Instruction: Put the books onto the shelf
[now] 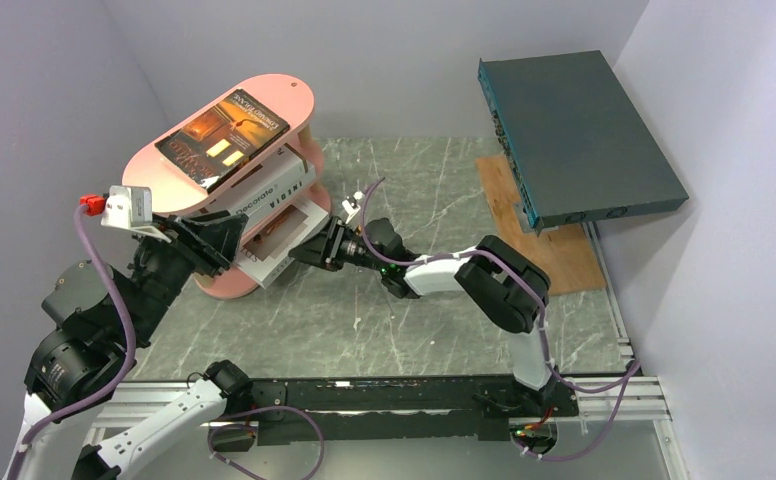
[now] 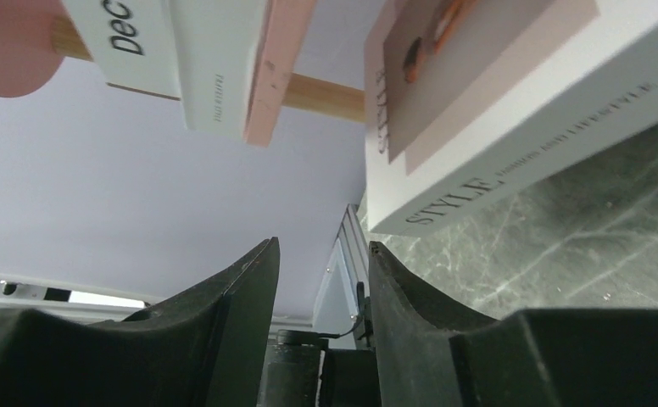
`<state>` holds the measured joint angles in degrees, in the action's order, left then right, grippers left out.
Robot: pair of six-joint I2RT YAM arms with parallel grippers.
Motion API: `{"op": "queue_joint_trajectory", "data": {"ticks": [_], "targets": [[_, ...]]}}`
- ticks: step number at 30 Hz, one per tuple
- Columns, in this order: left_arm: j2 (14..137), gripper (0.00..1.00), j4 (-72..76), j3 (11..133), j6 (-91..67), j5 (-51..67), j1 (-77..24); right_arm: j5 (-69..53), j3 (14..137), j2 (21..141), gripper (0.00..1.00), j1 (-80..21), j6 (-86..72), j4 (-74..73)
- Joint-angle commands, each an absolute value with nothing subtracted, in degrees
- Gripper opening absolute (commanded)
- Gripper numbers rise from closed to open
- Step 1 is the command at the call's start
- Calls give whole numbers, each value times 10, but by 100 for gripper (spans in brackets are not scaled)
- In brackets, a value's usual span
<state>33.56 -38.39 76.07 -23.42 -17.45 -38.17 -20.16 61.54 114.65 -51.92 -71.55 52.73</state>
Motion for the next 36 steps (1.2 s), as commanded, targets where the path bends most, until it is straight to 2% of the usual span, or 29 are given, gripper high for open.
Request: {"op": "queue_joint_trajectory", "data": {"ticks": [1, 36], "targets": [[331, 47, -374, 758, -230, -179, -382, -219, 614, 1169, 45, -516, -728, 555], [345, 47, -375, 761, -230, -179, -382, -227, 817, 1298, 44, -511, -736, 490]]}}
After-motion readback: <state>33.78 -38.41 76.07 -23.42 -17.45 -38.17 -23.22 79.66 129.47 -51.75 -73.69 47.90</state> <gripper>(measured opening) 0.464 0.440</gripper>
